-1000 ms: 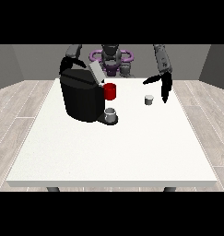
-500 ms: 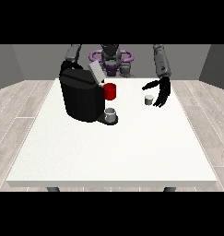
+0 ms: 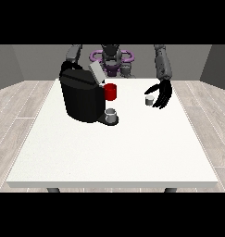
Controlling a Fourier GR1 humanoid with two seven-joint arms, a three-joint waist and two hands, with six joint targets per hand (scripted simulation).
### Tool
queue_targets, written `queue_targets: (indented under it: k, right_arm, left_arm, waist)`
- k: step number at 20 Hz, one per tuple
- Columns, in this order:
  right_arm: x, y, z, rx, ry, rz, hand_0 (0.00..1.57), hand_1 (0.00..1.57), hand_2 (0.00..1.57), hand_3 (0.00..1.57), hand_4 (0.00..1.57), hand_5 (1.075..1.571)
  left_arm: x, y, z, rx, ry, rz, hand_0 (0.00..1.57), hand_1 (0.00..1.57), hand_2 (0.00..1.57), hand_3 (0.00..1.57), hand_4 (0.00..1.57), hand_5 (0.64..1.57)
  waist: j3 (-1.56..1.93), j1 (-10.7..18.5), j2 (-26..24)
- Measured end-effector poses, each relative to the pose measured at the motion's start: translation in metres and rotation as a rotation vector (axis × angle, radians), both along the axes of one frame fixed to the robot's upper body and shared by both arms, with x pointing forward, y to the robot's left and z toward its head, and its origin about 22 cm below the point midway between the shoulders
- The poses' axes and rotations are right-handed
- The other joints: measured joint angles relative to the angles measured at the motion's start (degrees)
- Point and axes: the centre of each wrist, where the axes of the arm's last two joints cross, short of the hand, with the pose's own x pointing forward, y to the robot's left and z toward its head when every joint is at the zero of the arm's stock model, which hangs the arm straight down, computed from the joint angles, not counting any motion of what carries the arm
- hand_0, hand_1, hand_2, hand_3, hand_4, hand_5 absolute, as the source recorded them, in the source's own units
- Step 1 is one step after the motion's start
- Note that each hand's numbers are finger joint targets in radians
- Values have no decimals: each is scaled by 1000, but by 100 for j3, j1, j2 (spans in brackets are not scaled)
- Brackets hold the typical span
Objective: Insert the coffee pod into the coffee machine and close the lid
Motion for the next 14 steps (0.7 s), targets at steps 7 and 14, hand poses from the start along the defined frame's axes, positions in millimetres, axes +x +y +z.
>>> queue_targets:
  k: [7, 14]
  right_arm:
    - [-2, 0, 5, -3, -3, 11, 0, 0, 0, 0, 524, 1571]
    - [7, -1, 5, 18, -9, -6, 0, 0, 0, 0, 510, 1571]
  left_arm:
    - [4, -2, -4, 68, -88, 29, 824, 824, 972, 737, 389, 1571]
    - [15, -11, 1, 172, -101, 2, 970, 970, 1054, 793, 319, 1571]
  waist:
    - [7, -98, 62]
    - [4, -35, 84]
